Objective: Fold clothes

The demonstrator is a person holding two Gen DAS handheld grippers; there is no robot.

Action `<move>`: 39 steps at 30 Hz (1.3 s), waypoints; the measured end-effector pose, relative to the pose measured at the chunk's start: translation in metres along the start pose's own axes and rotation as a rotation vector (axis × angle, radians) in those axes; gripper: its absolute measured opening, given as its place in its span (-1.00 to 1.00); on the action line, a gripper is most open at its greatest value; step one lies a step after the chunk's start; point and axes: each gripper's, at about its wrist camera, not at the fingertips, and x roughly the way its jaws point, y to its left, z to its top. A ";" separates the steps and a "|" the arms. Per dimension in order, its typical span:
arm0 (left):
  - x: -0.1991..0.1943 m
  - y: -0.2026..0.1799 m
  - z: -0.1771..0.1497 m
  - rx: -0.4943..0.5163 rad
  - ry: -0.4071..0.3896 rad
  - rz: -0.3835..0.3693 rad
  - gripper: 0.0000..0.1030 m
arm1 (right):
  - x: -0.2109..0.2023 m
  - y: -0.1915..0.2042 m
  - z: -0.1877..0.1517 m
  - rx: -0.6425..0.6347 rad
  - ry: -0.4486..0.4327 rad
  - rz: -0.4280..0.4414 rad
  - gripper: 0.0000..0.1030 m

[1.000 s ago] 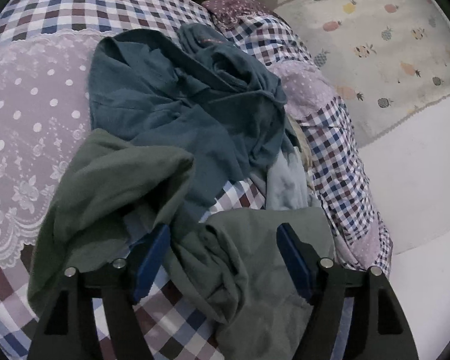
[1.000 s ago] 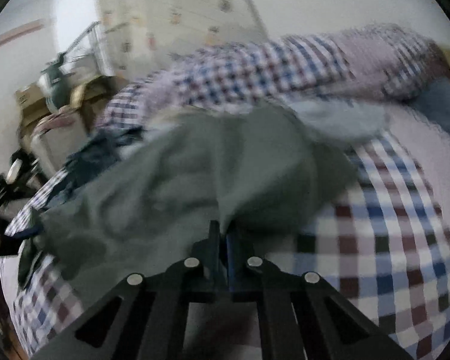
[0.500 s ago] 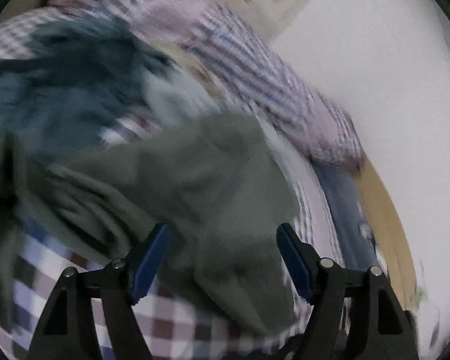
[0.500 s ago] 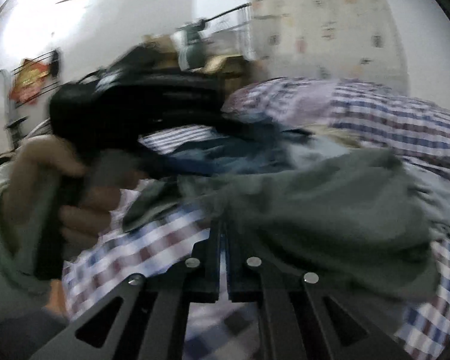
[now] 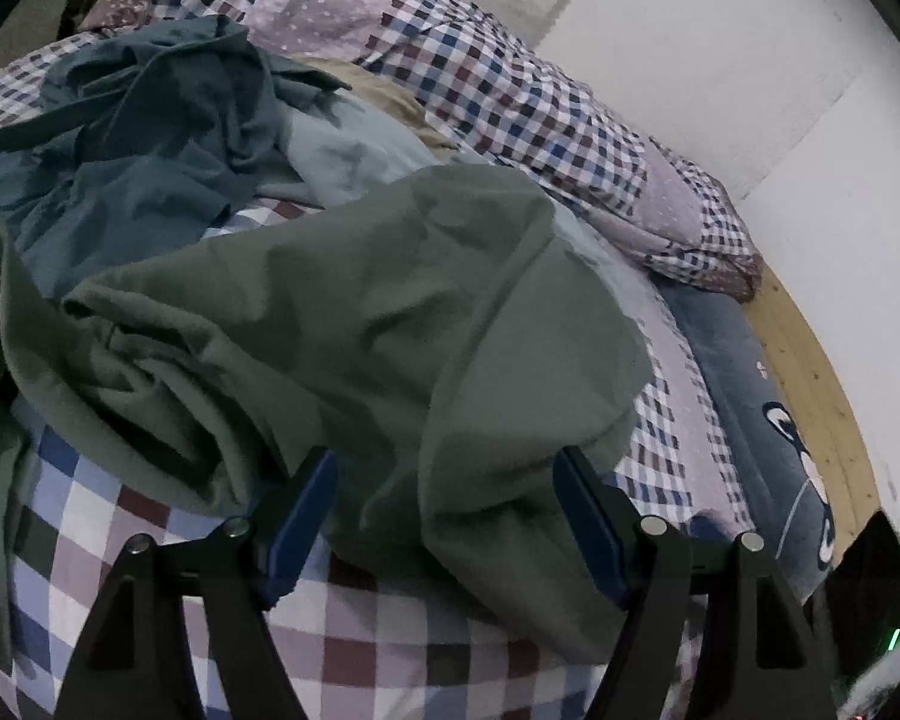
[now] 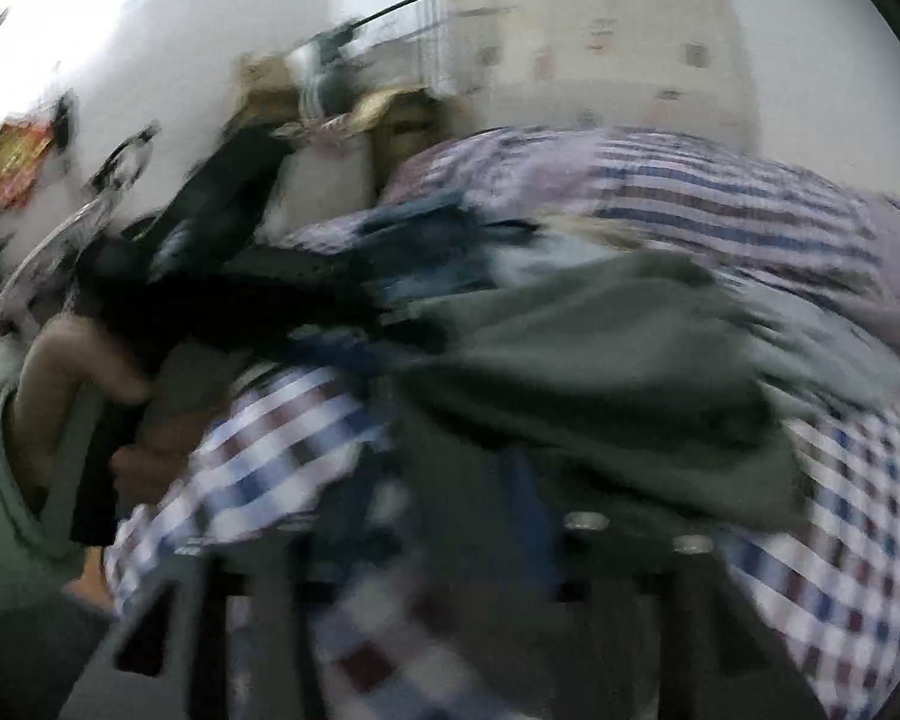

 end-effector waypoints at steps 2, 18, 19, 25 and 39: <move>0.007 -0.002 0.000 0.015 -0.003 0.011 0.50 | -0.011 -0.033 0.001 0.111 -0.036 -0.050 0.18; 0.033 -0.023 -0.002 0.098 -0.068 0.026 -0.97 | -0.011 -0.204 -0.038 0.712 0.004 -0.244 0.25; 0.023 -0.024 0.000 0.095 -0.109 0.003 -0.98 | -0.008 -0.204 -0.041 0.716 0.012 -0.250 0.25; -0.029 0.000 0.009 0.007 -0.299 -0.048 -0.99 | 0.009 -0.197 -0.044 0.743 0.018 -0.248 0.25; -0.065 0.095 0.016 -0.220 -0.378 0.071 -0.99 | 0.053 -0.159 -0.021 0.660 0.032 -0.214 0.25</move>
